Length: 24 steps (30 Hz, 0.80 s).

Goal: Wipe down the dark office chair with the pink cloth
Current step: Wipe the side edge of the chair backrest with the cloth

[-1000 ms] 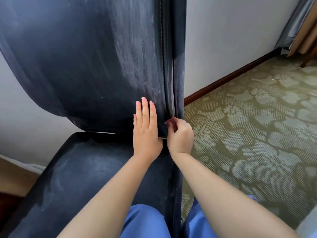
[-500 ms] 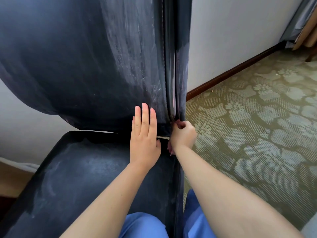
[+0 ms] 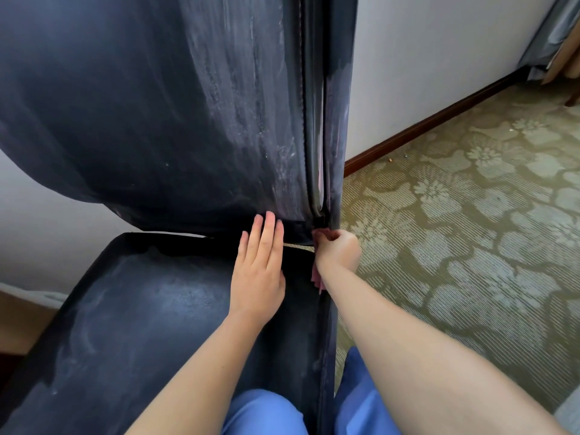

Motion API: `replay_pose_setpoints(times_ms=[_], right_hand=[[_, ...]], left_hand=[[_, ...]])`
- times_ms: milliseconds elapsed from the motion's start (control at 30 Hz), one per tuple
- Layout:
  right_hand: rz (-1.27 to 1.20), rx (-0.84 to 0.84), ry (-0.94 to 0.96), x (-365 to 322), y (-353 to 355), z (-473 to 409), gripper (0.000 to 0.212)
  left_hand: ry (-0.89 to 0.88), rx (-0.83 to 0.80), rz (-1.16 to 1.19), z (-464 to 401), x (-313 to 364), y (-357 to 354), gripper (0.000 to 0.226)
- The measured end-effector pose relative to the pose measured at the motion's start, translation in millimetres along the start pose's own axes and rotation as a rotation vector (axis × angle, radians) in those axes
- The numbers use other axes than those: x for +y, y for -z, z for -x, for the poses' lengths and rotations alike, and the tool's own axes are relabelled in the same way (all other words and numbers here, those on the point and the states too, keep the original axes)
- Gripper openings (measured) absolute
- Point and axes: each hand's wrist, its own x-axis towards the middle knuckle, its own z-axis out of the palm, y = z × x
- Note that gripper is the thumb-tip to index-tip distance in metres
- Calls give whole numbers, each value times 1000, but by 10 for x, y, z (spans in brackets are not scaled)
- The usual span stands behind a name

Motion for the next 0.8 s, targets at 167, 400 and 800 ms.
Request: replay_pose_setpoints(times_ms=[167, 400, 800], right_hand=[[59, -72, -54, 21, 48, -82, 13], [115, -158, -238, 26, -15, -174, 26], [78, -136, -278, 57, 13, -250, 23]], left_hand=[[3, -75, 16, 80, -52, -95, 89], [51, -202, 85, 41, -34, -212, 83], [168, -264, 202, -8, 70, -292, 76]])
